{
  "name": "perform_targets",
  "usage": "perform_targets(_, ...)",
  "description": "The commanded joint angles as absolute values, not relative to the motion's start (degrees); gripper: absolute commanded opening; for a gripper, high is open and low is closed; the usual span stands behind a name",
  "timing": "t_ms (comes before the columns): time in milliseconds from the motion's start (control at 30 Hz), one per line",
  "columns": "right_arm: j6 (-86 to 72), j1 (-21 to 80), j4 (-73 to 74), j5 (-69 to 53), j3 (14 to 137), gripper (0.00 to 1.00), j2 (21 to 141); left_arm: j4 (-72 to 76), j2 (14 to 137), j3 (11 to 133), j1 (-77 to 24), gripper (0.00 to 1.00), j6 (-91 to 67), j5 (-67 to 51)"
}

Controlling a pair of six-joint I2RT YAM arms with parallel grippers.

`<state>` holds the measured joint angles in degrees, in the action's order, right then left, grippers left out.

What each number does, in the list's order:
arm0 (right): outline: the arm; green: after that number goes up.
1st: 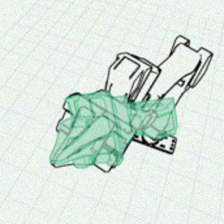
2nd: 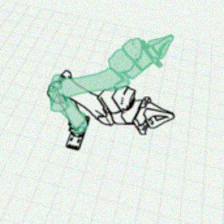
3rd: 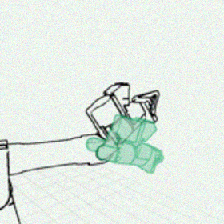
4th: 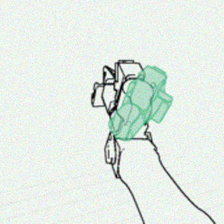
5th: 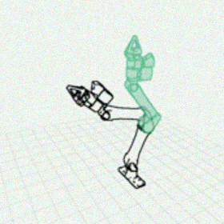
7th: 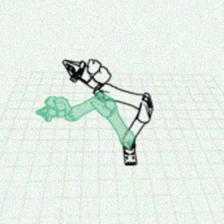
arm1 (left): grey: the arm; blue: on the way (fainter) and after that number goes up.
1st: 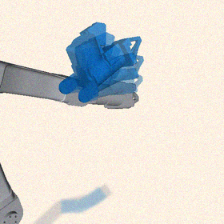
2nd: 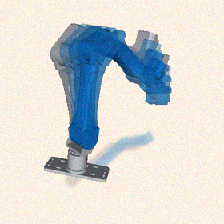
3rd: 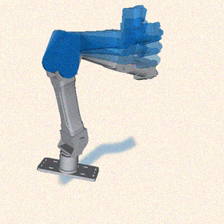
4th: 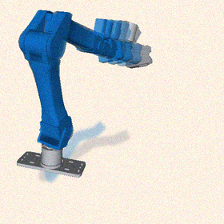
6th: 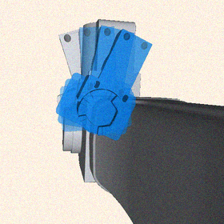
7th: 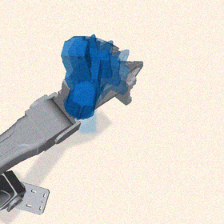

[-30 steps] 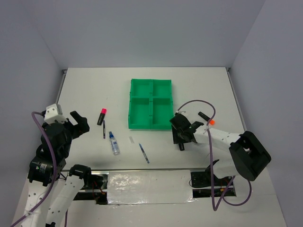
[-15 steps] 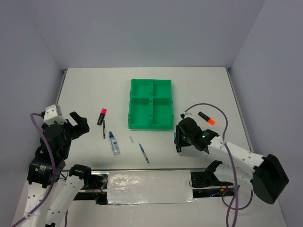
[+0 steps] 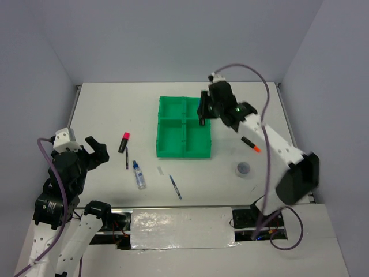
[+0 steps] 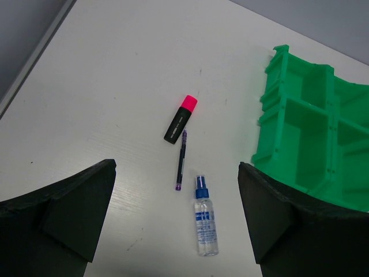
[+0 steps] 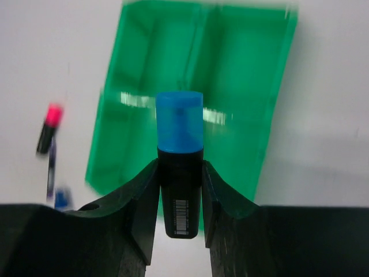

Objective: Sort the stationery into containers
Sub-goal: Place the pen in the storage box.

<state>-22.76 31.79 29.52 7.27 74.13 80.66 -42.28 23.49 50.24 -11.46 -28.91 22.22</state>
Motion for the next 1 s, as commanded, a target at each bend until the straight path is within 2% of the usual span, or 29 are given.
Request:
perform_targets(0,-16.5,27.3,31.9,6.1,92.8,0.0,97.5,-39.9,23.4,49.9,-11.8,0.99,-29.3,22.3)
perform_targets(33,-15.7,27.0,36.1,7.0,103.0,0.0,106.2,-39.9,23.4,49.9,-11.7,0.99,-29.2,22.2)
perform_targets(133,-14.9,25.6,44.4,6.7,121.9,0.0,118.1,-39.8,23.6,49.9,-11.7,0.99,-29.2,22.3)
perform_targets(167,-14.5,25.5,45.5,6.6,125.2,0.0,123.8,-39.9,23.6,49.9,-11.7,0.99,-29.2,22.3)
perform_targets(233,-14.2,25.3,46.9,7.4,132.1,0.0,127.7,-39.8,23.6,49.9,-11.7,0.99,-29.1,22.1)
perform_targets(367,-14.1,24.4,45.0,7.6,132.2,0.01,130.7,-39.6,23.2,49.9,-11.8,0.99,-29.0,21.9)
perform_targets(600,-13.3,23.8,42.0,6.7,125.9,0.12,129.5,-39.4,23.6,49.8,-11.8,0.99,-28.7,21.3)
perform_targets(633,-13.1,23.7,41.8,6.2,124.8,0.23,129.3,-39.4,23.5,49.8,-11.8,0.99,-28.7,21.4)
perform_targets(700,-13.1,23.7,40.8,5.8,123.2,0.34,128.9,-39.4,23.2,49.8,-11.7,0.99,-28.7,21.4)
perform_targets(733,-13.1,23.7,40.6,6.0,122.8,0.51,128.3,-39.4,23.0,49.8,-11.7,0.99,-28.7,21.4)
perform_targets(767,-13.1,23.7,40.4,6.1,122.5,0.59,128.1,-39.4,22.9,49.7,-11.8,0.99,-28.7,21.3)
perform_targets(833,-13.1,23.7,40.4,6.3,122.4,0.69,127.5,-39.4,22.8,49.7,-11.8,0.99,-28.7,21.4)
perform_targets(900,-13.2,23.6,41.1,6.7,123.8,0.76,127.2,-39.4,22.8,49.8,-11.7,0.99,-28.8,21.4)
perform_targets(933,-13.2,23.6,41.5,6.4,123.9,0.83,126.8,-39.3,22.9,49.7,-11.8,0.99,-28.7,21.4)
perform_targets(967,-13.3,23.5,41.2,6.0,123.8,0.84,125.3,-39.3,22.9,49.8,-11.8,0.99,-28.7,21.4)
